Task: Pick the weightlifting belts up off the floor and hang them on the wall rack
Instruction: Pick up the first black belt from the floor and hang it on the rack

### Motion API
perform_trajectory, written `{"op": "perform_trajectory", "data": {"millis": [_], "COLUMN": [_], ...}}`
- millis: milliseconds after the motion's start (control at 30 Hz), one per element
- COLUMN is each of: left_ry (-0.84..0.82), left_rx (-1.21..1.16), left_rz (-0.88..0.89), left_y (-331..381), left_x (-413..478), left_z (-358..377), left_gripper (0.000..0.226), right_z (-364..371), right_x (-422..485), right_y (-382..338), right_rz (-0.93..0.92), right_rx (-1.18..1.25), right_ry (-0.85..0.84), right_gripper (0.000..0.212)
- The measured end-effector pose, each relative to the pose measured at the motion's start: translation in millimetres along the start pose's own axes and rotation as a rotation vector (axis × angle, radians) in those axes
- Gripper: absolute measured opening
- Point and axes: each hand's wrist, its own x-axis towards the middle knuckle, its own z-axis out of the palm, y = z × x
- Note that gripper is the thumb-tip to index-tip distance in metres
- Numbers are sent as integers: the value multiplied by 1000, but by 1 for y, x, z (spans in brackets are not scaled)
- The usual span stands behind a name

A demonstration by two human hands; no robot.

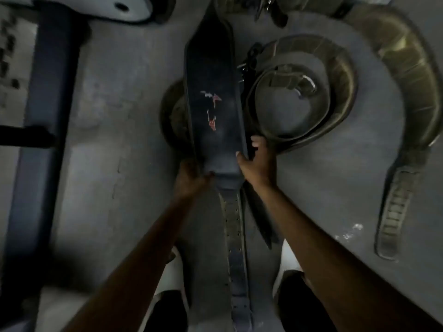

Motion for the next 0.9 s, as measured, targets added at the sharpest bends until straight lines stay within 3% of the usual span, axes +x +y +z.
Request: {"op": "perform_trajectory", "data": {"millis": [33, 100, 233, 300, 467, 600, 900], "left_ry": [16, 14, 37, 29, -15, -65, -89], "left_rx": [-25, -80, -162, -206, -279, -402, -514], "left_rz": [-31, -108, -86, -120, -143, -60, 360], "left_y": [-10, -21, 43, 69, 163, 270, 560], "left_x": [14, 32, -4, -20, -62, -106, -279], "left_z": [3, 5, -4, -13, -45, -74, -145], "left_gripper": [125, 118, 52, 36, 45, 49, 30], "right_z": [7, 12, 0, -16, -78, -152, -371], "right_x": [10, 22, 29, 21, -12, -33, -136], "right_y": [3, 0, -14, -30, -109, -202, -439], "right_rz": [23, 97, 153, 163, 43, -54, -260], "right_rx": [28, 67, 144, 215, 392, 507, 775], "right_ry": [-21, -97, -205, -233, -208, -158, -116], "right_gripper": [52, 48, 28, 23, 23, 28, 39]}}
